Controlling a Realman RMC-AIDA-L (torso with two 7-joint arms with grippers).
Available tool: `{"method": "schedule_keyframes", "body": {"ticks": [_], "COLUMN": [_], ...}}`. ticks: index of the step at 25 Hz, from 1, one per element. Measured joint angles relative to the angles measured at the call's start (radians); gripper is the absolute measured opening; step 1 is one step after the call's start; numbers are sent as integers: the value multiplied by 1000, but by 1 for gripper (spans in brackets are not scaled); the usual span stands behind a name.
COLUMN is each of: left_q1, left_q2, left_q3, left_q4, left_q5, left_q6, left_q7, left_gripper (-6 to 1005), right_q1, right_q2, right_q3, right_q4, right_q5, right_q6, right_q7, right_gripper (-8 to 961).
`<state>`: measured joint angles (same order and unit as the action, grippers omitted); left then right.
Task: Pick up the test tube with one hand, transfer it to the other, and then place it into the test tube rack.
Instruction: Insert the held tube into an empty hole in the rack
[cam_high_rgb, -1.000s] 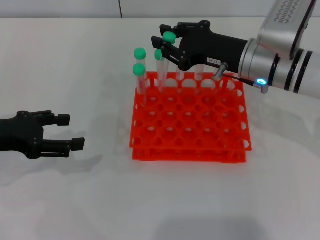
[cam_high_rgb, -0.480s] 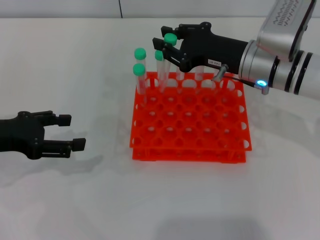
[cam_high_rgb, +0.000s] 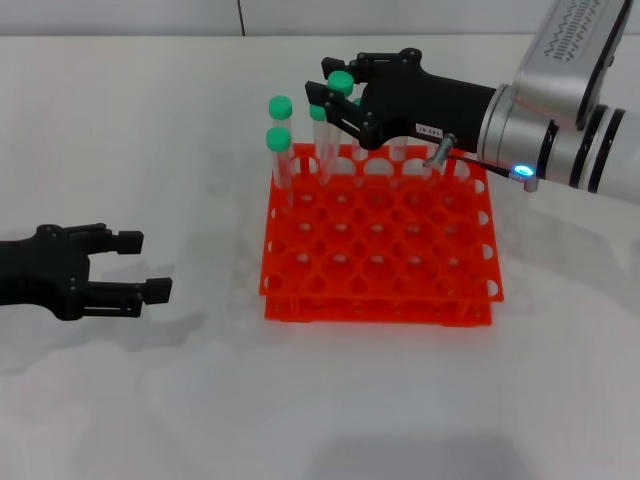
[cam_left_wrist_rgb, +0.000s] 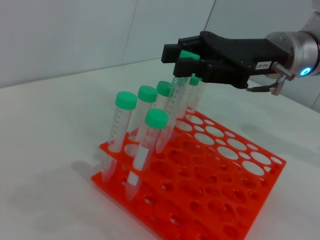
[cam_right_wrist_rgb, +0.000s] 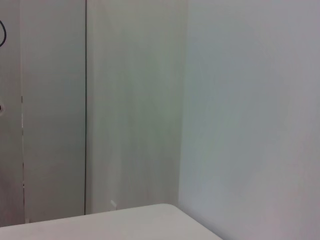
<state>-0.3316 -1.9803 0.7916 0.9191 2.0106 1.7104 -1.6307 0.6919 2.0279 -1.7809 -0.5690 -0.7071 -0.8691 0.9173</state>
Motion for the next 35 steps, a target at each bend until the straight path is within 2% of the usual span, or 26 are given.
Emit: {"method": "schedule_keyframes", "body": {"ticks": [35], "left_q1": [-5], "left_q2": [3], "left_q3": [-2], "left_q4": [-3], "left_q5": [-1], "left_q6": [-3], "left_q7": [0], "left_gripper": [875], "right_q1": [-2], "right_q2": [0], "right_q3": [-17], "right_q4": [-2], "right_q5": [23], "right_q6": [-36], "right_q7": [-19], "right_gripper": [266]}}
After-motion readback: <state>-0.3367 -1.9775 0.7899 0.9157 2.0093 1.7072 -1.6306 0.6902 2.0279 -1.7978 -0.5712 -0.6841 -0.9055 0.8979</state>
